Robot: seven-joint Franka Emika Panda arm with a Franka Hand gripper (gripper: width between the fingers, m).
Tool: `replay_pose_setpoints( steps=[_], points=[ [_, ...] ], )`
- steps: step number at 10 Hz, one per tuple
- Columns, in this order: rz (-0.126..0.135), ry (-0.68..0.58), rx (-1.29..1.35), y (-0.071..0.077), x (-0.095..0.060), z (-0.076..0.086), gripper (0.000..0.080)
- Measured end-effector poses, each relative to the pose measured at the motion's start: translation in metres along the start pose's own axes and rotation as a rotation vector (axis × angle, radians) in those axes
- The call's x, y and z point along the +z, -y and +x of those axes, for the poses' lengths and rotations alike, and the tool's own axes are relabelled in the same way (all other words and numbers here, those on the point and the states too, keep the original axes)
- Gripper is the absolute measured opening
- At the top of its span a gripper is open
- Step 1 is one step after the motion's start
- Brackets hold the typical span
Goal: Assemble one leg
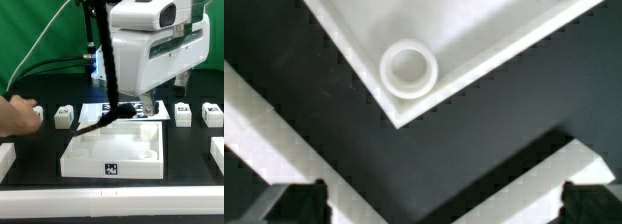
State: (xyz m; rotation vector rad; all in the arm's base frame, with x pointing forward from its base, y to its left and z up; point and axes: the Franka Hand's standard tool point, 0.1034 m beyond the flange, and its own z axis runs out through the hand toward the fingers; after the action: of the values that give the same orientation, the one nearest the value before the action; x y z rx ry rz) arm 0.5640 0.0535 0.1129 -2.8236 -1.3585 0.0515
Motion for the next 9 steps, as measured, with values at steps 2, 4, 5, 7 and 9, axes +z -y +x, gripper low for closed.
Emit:
replay_pose_setpoints(
  steps=[2,4,5,7,9],
  points=[
    [0.001,0.0,0.0,0.0001,0.0005,-0.0001,0.065],
    [0.001,0.001,0.0,0.0002,0.0007,-0.0002,0.065],
    [0.001,0.001,0.0,0.0002,0.0009,-0.0002,0.065],
    [0.002,0.001,0.0,0.0003,0.0011,-0.0003,0.065],
    [0.002,0.001,0.0,0.0004,0.0015,-0.0003,0.065]
  ],
)
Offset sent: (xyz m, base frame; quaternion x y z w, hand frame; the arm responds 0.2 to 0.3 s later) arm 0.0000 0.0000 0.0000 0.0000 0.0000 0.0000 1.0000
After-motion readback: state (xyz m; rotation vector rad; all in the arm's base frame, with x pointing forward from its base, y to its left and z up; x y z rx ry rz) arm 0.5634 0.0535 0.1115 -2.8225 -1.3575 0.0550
